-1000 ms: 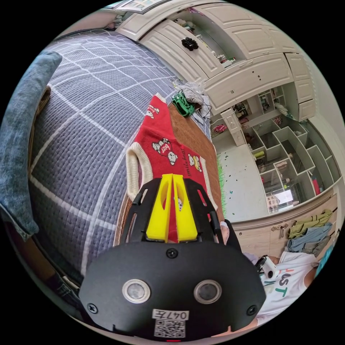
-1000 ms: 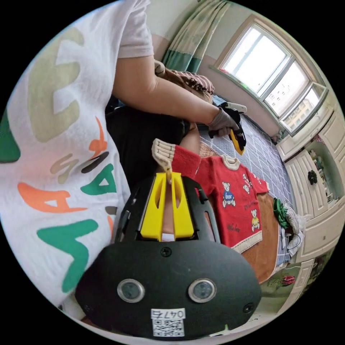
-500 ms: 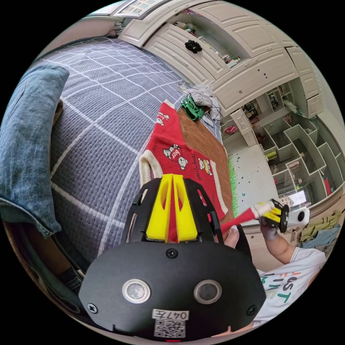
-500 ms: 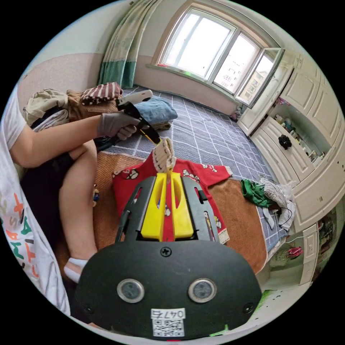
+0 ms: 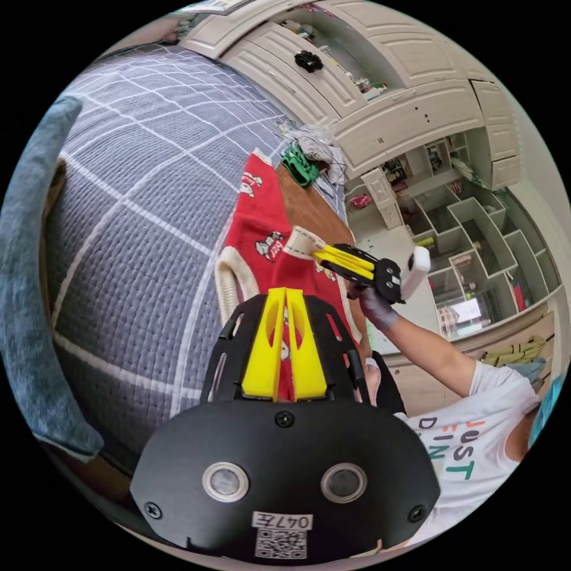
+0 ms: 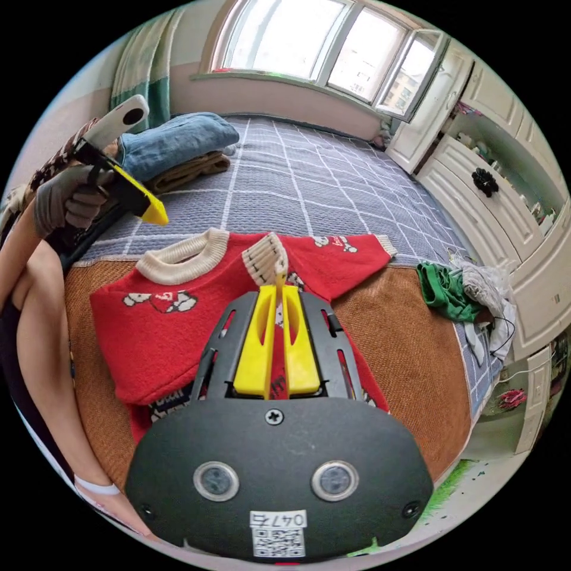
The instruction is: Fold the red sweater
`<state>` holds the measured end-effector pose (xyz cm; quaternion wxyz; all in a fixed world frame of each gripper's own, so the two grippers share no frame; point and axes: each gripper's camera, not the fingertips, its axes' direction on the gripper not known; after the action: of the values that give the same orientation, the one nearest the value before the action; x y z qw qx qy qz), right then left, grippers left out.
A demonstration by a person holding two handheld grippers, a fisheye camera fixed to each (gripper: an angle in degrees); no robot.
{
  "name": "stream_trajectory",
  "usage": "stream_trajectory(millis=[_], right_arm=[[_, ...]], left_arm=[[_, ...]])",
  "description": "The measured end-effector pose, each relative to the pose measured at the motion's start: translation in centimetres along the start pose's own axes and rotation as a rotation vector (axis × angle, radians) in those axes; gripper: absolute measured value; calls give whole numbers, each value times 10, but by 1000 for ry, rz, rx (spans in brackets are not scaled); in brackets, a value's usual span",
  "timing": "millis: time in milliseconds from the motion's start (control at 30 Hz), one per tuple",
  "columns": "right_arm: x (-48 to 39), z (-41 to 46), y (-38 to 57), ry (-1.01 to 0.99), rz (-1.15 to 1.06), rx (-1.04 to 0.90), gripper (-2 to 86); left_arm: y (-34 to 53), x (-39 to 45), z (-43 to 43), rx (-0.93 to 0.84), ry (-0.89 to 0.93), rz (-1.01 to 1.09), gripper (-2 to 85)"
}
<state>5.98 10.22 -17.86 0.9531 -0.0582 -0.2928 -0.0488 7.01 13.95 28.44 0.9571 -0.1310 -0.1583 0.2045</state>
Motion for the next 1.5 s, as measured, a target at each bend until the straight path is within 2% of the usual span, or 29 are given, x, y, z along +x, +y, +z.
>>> stream_trajectory(millis=[100,233,300,367,433,533,667,700,867,933,1000,1067,1200,1333,1500], right_arm=[[15,24,-7,-26,46,-7,5],[37,79,-5,-83,156,-224,31],[42,72,2,-74,213,-175,39],[35,55,8,-72,223,-117,38],[6,32,14,-181,139,-44,24],[-52,22,22,-286,-40,-40,11],[-107,43,38,-181,-165,-75,0],[-117,64,42,-161,-187,-136,-3],[-110,85,31,-180,-150,-144,-5],[-99,88,32,-221,-121,-80,-5],[-96,113,37,-261,-138,-172,-5],[-84,123,39,-306,-130,-193,-4],[3,108,25,-222,68,68,-2],[112,188,-17,-240,186,-22,8],[205,281,-58,-169,364,-37,15]], left_arm=[[-31,33,27,-75,51,75,-10],[-68,76,92,-271,77,154,-10],[-80,93,127,-382,43,173,-10],[-92,114,167,-525,-89,184,-10],[-101,132,185,-581,-186,198,-10],[-121,163,186,-553,-199,217,-10],[-139,186,181,-519,-179,199,-10],[-140,187,182,-521,-172,194,-10],[-157,203,206,-560,-181,161,-10],[-164,214,206,-555,-187,169,-10],[-171,222,209,-559,-192,172,-10],[-177,227,217,-577,-177,171,-10],[-184,235,220,-568,-165,169,-10],[-191,241,229,-572,-145,179,-10],[-196,237,241,-572,-92,169,-10]])
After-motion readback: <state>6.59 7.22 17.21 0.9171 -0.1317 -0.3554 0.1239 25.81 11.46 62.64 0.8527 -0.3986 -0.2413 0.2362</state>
